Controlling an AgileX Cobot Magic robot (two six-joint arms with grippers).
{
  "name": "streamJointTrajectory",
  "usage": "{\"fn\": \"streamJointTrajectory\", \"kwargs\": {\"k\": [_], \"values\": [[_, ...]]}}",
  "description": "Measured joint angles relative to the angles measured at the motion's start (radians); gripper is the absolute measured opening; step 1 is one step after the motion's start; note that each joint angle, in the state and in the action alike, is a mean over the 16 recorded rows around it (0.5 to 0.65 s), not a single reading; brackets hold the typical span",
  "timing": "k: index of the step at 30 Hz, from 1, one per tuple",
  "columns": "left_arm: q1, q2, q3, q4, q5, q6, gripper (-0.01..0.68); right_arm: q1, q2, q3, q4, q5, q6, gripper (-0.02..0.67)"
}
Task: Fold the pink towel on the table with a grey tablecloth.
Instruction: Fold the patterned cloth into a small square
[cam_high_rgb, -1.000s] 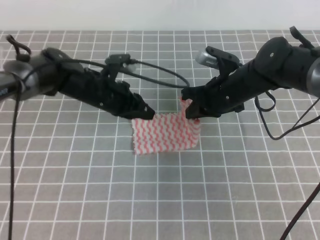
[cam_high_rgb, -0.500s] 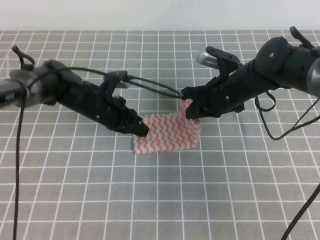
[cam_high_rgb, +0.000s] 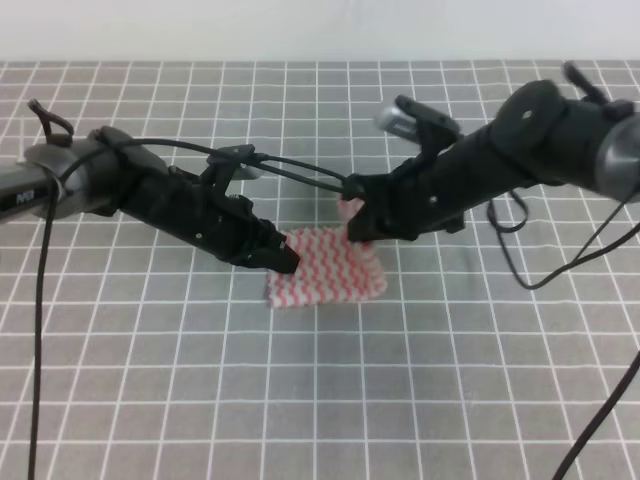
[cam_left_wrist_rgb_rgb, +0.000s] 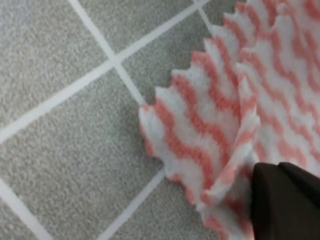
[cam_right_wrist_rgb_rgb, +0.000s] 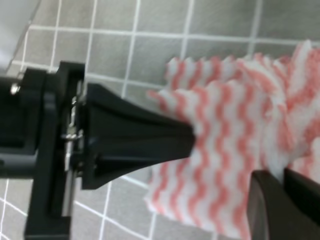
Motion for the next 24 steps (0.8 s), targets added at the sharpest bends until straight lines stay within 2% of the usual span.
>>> {"fn": "streamJointTrajectory", "kwargs": {"k": [11,24], "values": [[-0.002,0.0,0.001,-0.008,-0.007,0.003,-0.003,0.061,0.066,-0.032,0.04,-0.044,-0.016,-0.014],[0.002,-0.016,0.001,0.001,-0.01,0.007,-0.003,0.086,0.12,-0.071,0.051,-0.051,-0.025,-0.014]]}}
